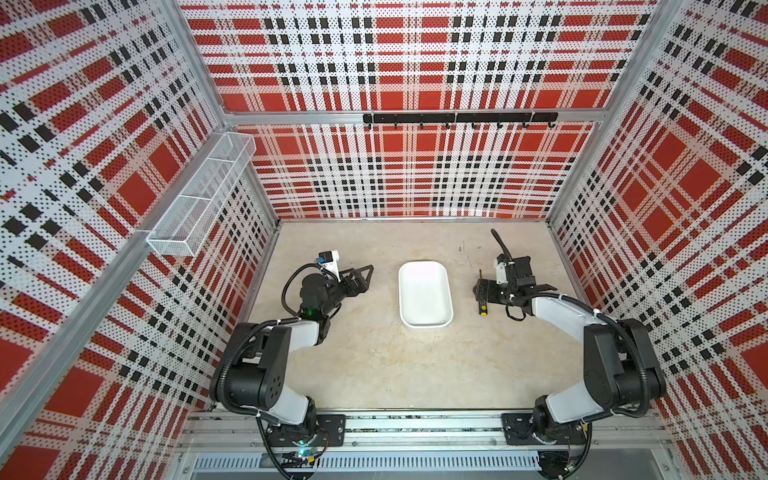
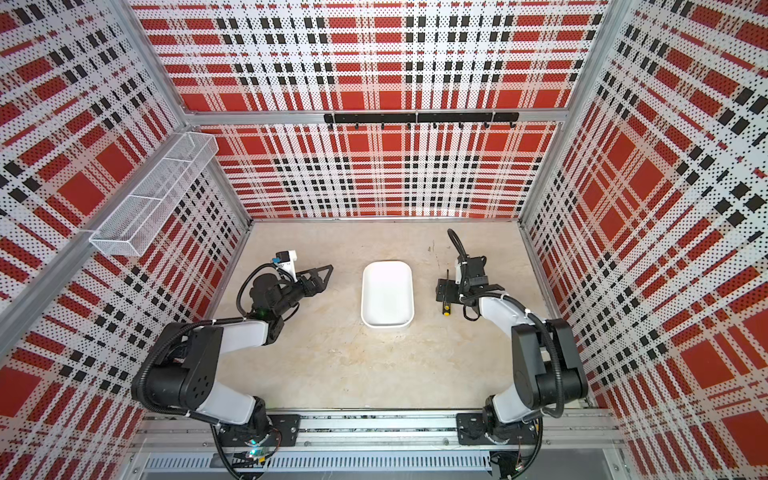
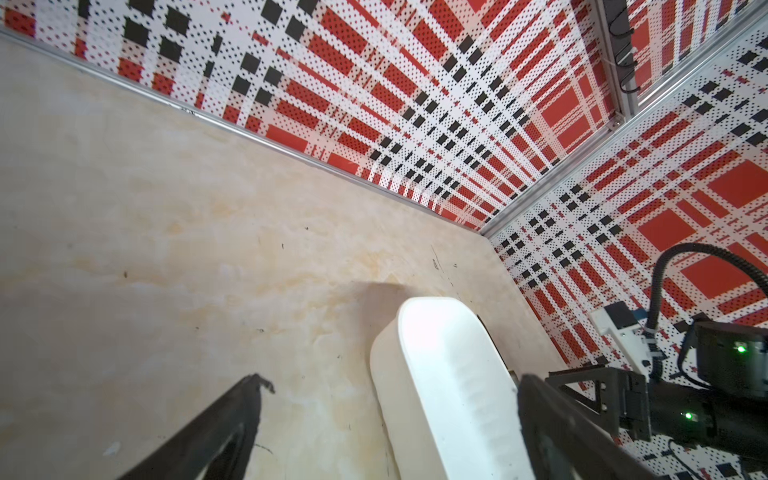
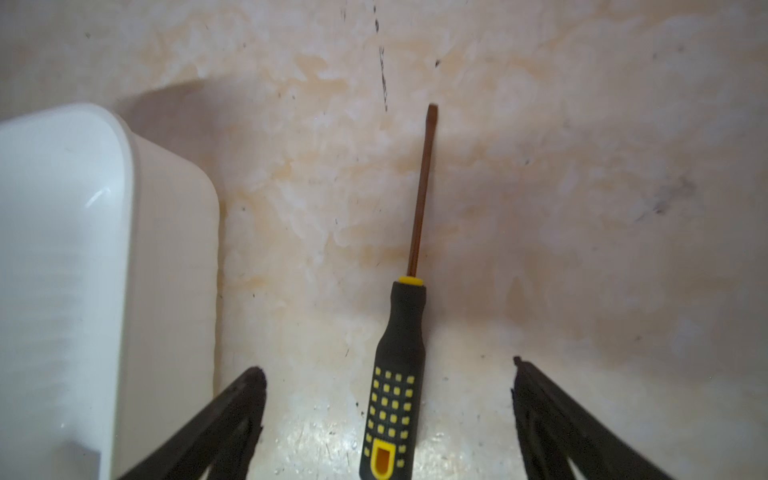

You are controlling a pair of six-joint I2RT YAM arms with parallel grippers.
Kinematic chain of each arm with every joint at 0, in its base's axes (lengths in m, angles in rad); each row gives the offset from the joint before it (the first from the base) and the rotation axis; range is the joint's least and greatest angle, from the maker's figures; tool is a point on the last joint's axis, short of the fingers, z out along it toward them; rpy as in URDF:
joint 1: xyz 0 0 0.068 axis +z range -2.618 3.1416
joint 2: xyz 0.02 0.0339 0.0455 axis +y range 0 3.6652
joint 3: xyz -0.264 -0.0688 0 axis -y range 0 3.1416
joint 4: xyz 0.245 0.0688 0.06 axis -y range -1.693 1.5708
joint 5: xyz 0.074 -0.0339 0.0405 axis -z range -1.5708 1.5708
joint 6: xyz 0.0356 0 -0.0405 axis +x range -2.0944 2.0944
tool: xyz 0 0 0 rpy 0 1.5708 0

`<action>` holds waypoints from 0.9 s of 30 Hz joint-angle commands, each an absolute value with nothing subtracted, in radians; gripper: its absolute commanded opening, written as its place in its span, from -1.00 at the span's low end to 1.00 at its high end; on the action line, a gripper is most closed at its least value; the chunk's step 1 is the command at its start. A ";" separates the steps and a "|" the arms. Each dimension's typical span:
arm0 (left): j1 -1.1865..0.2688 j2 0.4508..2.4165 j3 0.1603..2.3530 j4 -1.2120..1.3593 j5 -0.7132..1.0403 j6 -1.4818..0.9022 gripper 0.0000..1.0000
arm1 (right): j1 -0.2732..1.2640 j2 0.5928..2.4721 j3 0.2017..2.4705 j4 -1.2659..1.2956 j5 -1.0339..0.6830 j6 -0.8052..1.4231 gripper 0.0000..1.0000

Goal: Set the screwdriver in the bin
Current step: 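Lower the right gripper and close it on the screwdriver handle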

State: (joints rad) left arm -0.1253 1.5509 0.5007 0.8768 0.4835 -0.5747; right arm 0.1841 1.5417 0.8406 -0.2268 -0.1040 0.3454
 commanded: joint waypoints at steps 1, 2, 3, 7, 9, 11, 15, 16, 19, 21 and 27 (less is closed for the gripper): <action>-0.131 1.583 0.494 0.864 0.556 -0.597 0.96 | 0.210 1.568 0.859 -0.247 -0.049 0.399 0.85; -0.133 1.586 0.493 0.864 0.560 -0.598 0.96 | 0.214 1.573 0.857 -0.247 -0.041 0.405 0.83; -0.135 1.586 0.491 0.864 0.559 -0.600 0.96 | 0.216 1.578 0.858 -0.249 -0.038 0.412 0.80; -0.140 1.589 0.487 0.861 0.564 -0.605 0.96 | 0.228 1.603 0.865 -0.265 -0.037 0.423 0.66; -0.142 1.593 0.488 0.845 0.558 -0.605 0.96 | 0.234 1.614 0.869 -0.281 -0.021 0.429 0.63; -0.144 1.599 0.487 0.833 0.553 -0.601 0.96 | 0.238 1.623 0.868 -0.284 -0.018 0.437 0.58; -0.150 1.612 0.486 0.827 0.545 -0.594 0.96 | 0.248 1.643 0.873 -0.281 -0.009 0.456 0.47; -0.150 1.615 0.486 0.827 0.545 -0.594 0.96 | 0.250 1.649 0.876 -0.282 -0.008 0.457 0.44; -0.152 1.621 0.492 0.827 0.547 -0.592 0.96 | 0.255 1.661 0.889 -0.289 0.000 0.460 0.34; -0.153 1.624 0.493 0.825 0.546 -0.593 0.96 | 0.256 1.667 0.897 -0.297 0.004 0.459 0.22; -0.152 1.623 0.497 0.814 0.542 -0.581 0.96 | 0.256 1.692 0.926 -0.326 0.015 0.457 0.08</action>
State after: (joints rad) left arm -0.1463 1.6123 0.4980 0.8272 0.5407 -0.5980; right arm 0.2478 1.6730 0.9043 -0.2962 -0.0082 0.4503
